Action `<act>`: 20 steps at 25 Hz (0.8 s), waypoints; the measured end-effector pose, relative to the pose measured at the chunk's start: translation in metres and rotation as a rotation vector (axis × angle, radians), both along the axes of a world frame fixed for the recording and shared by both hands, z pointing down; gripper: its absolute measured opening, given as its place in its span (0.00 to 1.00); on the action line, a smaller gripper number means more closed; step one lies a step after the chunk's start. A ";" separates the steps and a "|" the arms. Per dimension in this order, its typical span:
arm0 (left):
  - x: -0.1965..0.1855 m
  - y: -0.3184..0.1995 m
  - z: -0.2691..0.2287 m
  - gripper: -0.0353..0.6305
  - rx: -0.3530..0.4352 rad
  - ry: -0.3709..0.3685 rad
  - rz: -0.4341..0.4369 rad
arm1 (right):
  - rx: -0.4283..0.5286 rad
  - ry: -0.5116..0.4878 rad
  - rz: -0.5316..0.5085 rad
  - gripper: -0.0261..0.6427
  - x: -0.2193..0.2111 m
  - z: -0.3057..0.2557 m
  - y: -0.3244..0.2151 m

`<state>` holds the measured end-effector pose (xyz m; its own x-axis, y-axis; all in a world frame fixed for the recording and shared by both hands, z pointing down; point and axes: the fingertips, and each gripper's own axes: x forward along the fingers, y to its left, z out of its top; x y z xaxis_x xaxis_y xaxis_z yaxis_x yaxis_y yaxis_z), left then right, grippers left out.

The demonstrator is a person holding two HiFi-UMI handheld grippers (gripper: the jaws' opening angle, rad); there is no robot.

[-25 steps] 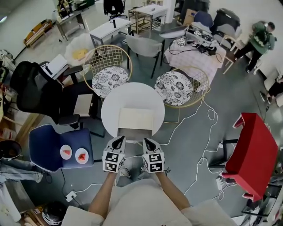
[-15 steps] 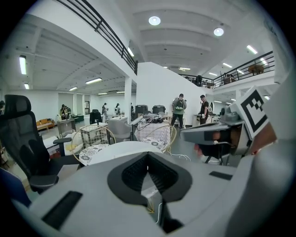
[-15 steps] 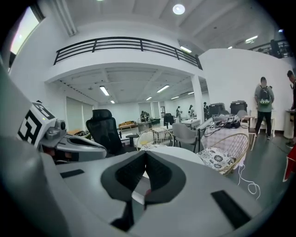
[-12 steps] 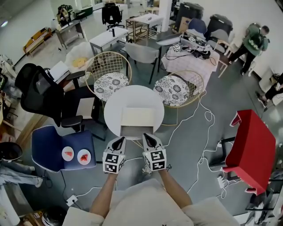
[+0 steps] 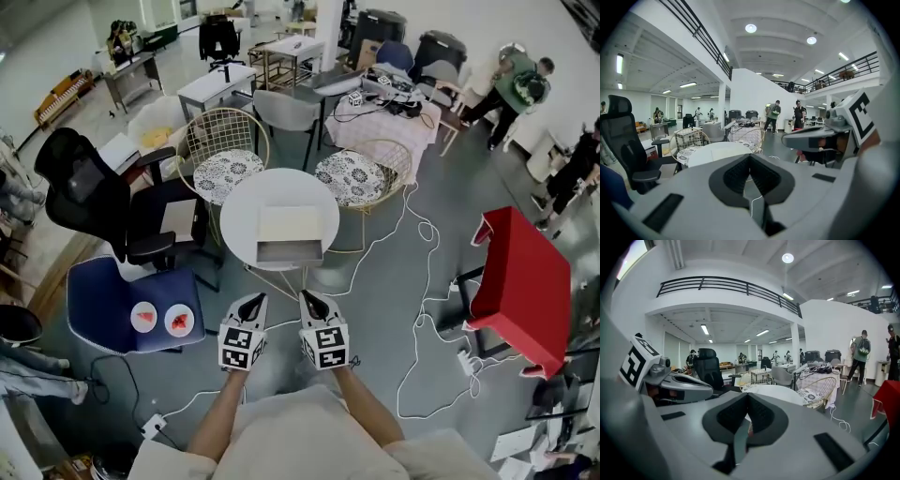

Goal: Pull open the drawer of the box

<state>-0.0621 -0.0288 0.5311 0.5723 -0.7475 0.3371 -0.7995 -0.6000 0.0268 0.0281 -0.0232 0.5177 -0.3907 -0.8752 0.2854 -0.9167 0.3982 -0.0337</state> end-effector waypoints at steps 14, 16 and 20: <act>0.001 0.092 -0.006 0.07 0.010 0.023 0.036 | 0.011 0.000 0.035 0.06 -0.006 -0.008 0.098; 0.001 0.098 -0.006 0.07 0.010 0.026 0.036 | 0.010 0.004 0.036 0.06 -0.006 -0.008 0.104; 0.001 0.106 -0.004 0.07 0.006 0.029 0.031 | -0.001 0.007 0.033 0.06 -0.008 -0.003 0.114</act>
<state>-0.0614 0.0772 0.5269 0.6047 -0.7311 0.3160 -0.7795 -0.6247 0.0461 0.0198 0.0907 0.5145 -0.3597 -0.8871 0.2892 -0.9294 0.3680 -0.0274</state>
